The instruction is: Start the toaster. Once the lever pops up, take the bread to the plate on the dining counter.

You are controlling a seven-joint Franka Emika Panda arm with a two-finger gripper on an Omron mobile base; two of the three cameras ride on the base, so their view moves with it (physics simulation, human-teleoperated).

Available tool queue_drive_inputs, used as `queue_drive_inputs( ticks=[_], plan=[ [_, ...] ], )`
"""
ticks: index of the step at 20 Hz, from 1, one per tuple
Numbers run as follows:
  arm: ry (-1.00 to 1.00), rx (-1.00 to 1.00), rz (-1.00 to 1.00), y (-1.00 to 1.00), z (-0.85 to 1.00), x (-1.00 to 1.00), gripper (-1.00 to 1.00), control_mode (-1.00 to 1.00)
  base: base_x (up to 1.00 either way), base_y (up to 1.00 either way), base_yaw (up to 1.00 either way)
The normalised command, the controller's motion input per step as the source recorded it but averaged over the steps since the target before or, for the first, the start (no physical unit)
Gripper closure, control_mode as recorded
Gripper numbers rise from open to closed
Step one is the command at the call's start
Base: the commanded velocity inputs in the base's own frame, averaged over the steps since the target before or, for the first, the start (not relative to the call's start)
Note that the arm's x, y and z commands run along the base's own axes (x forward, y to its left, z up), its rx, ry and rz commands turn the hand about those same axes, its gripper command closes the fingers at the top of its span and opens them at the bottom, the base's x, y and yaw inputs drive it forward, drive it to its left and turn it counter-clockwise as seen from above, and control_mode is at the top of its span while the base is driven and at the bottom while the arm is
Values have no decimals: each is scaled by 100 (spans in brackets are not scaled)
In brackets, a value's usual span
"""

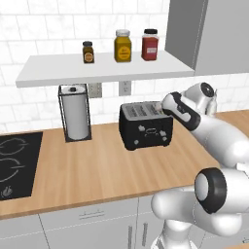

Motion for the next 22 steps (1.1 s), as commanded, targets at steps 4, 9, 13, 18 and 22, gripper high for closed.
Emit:
queue_drive_inputs(
  ticks=[4, 9, 13, 18, 22],
  plan=[
    [0, -12, 0, 0, 1, 9, -100, -100, 0, 0, 0],
    [0, -5, 0, 0, 0, 1, -100, -100, 0, 0, 0],
    [0, 0, 0, 0, 0, 0, -100, -100, 0, 0, 0],
    [0, 0, 0, 0, 0, 0, -100, -100, 0, 0, 0],
    [0, 0, 0, 0, 0, 0, -100, -100, 0, 0, 0]
  ],
)
